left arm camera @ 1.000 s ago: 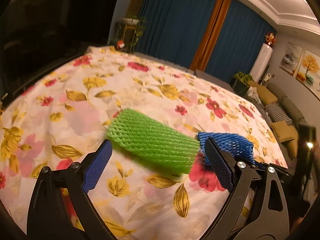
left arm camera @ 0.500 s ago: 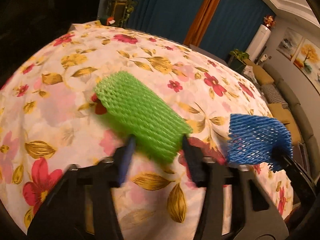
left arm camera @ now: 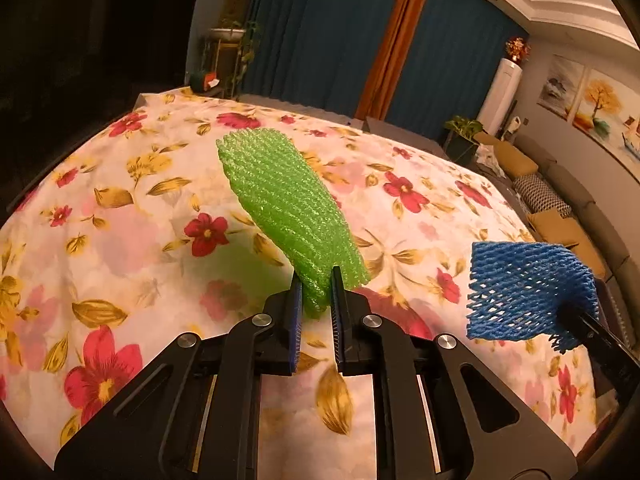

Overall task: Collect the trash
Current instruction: 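Carry the green and blue mesh sleeves with both tools over the grey bin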

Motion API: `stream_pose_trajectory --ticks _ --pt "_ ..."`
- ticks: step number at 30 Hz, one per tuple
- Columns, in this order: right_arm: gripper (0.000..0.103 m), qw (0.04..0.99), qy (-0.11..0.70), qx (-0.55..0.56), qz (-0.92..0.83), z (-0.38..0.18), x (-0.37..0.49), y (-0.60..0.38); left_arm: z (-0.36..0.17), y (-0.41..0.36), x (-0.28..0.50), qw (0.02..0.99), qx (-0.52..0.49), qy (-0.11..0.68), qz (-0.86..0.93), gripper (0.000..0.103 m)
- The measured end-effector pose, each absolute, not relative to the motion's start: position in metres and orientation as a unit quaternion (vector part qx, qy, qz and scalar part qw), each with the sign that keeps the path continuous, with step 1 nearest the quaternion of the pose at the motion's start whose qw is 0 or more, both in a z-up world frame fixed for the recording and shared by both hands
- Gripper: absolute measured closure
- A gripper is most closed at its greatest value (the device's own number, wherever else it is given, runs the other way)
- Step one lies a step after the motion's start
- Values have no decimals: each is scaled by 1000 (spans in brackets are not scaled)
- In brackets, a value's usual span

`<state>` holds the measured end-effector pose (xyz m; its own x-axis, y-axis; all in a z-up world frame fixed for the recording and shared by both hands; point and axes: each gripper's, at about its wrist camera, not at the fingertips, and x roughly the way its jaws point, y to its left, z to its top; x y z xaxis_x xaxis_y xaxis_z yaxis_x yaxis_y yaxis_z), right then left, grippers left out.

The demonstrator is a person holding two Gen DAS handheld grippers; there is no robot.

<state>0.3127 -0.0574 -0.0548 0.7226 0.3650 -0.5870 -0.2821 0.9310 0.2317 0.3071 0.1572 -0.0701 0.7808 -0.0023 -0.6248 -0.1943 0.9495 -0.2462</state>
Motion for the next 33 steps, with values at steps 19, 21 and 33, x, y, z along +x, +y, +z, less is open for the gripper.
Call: stream_pose_trajectory --ticks 19,21,33 --pt "95 953 250 85 146 -3 232 -148 3 36 230 969 -49 240 -32 91" --pt "95 956 244 88 138 1 225 -159 9 17 225 970 -40 233 -48 91" --pt "95 973 198 108 51 20 186 -252 28 -97 217 966 10 216 -140 91"
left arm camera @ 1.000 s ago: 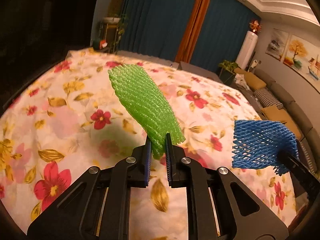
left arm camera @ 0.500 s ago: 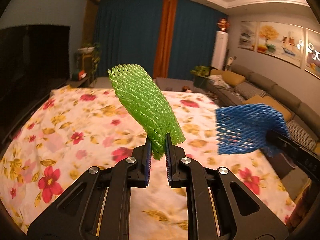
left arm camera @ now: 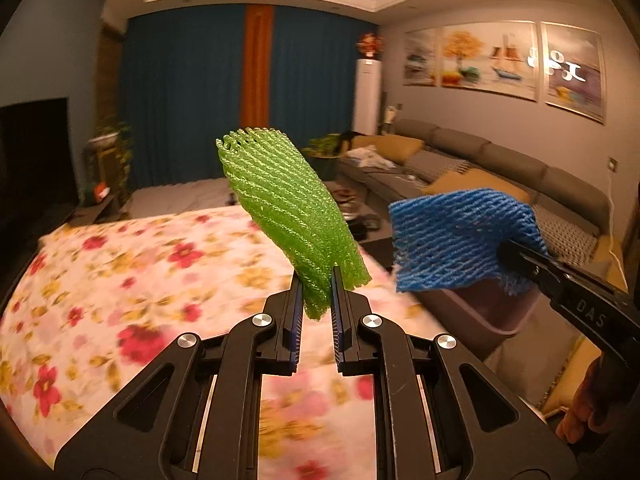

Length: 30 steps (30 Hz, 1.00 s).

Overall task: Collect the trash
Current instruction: 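Carry the green and blue mesh sleeves with both tools over the grey bin, then open both tools to drop the mesh sleeves into the bin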

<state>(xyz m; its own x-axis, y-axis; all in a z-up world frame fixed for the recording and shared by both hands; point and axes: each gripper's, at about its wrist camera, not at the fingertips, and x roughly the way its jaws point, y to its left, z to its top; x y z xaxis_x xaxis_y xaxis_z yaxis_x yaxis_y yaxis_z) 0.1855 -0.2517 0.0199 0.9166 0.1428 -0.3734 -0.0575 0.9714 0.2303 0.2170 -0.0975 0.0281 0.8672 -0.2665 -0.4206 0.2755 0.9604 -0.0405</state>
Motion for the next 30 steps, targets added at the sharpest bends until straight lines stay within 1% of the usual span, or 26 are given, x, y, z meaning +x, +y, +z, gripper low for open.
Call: stream_pose_trajectory --ticks 7,14,20,23,24,25,26,27,28,29,30 --pt "94 977 169 125 -34 22 169 -318 29 -174 230 953 18 212 -215 91" --pt "94 973 156 145 -83 14 174 -362 11 -239 254 936 25 219 -274 91" --pt "94 974 150 140 -91 8 185 -370 -4 -260 275 925 20 231 -300 90" --pt "91 974 151 139 -91 5 194 -374 -11 -265 284 921 21 236 -309 89" --pt "88 974 153 141 -89 5 198 -381 -14 -267 286 920 22 238 -311 88" --pt "82 973 157 144 -88 3 199 -382 -15 -268 288 919 21 239 -312 86" --pt "79 972 160 146 -87 1 201 -382 -19 -269 291 917 21 244 -315 84" --pt "70 971 163 150 -86 0 203 -383 -22 -269 293 915 21 249 -316 83" --pt "66 971 165 154 -85 -1 205 -385 -25 -268 297 914 22 254 -316 79" --pt "56 970 166 157 -88 -2 206 -386 -27 -267 299 914 23 258 -313 72" --pt "48 969 167 158 -92 -4 206 -387 -28 -266 301 913 22 260 -313 68"
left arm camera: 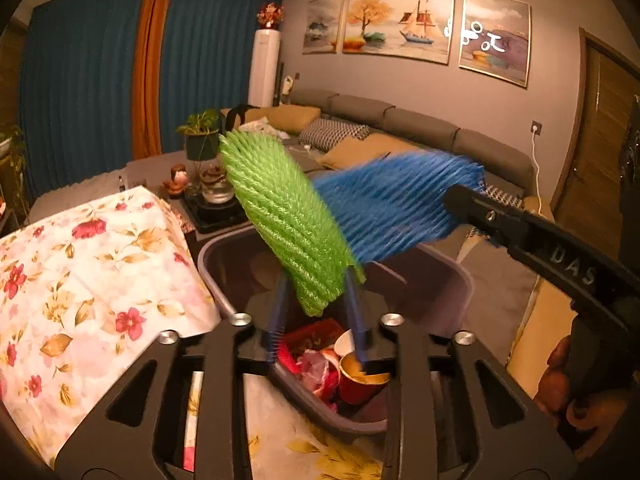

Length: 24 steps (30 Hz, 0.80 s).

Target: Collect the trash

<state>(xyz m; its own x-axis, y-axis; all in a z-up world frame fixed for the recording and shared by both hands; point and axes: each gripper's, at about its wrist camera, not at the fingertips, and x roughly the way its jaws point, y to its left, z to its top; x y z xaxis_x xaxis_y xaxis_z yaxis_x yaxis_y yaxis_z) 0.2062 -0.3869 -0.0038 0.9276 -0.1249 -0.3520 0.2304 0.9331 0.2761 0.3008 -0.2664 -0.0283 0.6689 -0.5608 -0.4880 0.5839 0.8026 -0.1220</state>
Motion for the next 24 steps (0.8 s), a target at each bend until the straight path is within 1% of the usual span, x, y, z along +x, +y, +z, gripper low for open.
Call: stream_pose_trajectory --ticks 1,2,3,4,6,9,11,13,17,18,19,20,24 --pt "48 969 166 159 -94 -5 206 -387 -29 -266 301 913 21 260 -313 59" --pt "48 968 167 160 -95 -6 206 -388 -30 -263 302 915 19 257 -311 53" --pt "46 967 169 162 -96 -7 206 -389 -31 -262 301 915 17 257 -310 50" --pt "41 967 170 164 -98 -8 206 -390 -31 -260 302 915 15 257 -310 45" --pt "38 965 172 169 -102 -9 205 -393 -31 -255 303 916 11 261 -303 41" --pt "30 964 174 167 -110 -10 199 -392 -30 -244 301 921 6 260 -289 33" --pt "24 965 175 161 -113 -10 196 -391 -28 -234 297 929 2 257 -268 26" --pt "18 965 177 151 -117 -8 194 -386 -25 -225 291 933 2 253 -254 23" --pt "14 969 179 116 -124 -8 183 -363 -18 -202 273 948 8 243 -204 17" --pt "12 969 181 109 -125 -9 180 -357 -17 -195 268 953 11 239 -189 16" --pt "7 970 184 101 -126 -9 178 -353 -16 -191 264 955 13 236 -177 15" --pt "6 970 184 92 -128 -9 174 -346 -14 -184 257 959 18 231 -160 14" --pt "6 971 183 77 -130 -6 161 -328 -9 -162 234 964 24 228 -134 12"
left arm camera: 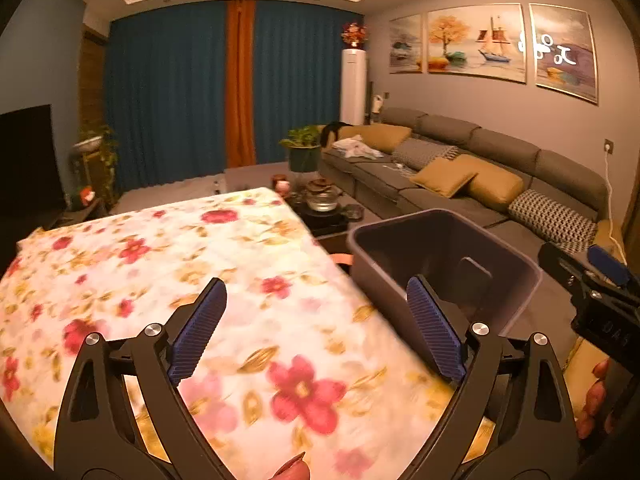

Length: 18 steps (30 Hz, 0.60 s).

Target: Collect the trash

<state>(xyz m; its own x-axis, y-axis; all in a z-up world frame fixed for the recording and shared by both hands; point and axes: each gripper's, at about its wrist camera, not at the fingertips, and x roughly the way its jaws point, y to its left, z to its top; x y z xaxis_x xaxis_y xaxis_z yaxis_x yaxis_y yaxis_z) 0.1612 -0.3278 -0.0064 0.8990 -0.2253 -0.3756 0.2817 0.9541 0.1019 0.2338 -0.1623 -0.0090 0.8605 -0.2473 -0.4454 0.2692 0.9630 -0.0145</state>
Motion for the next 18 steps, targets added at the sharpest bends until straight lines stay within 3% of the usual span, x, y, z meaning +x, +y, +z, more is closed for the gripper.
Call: stream_pose_trajectory --ticks 18 --pt "6 981 158 52 -96 8 77 -254 6 -77 131 975 3 209 -79 7"
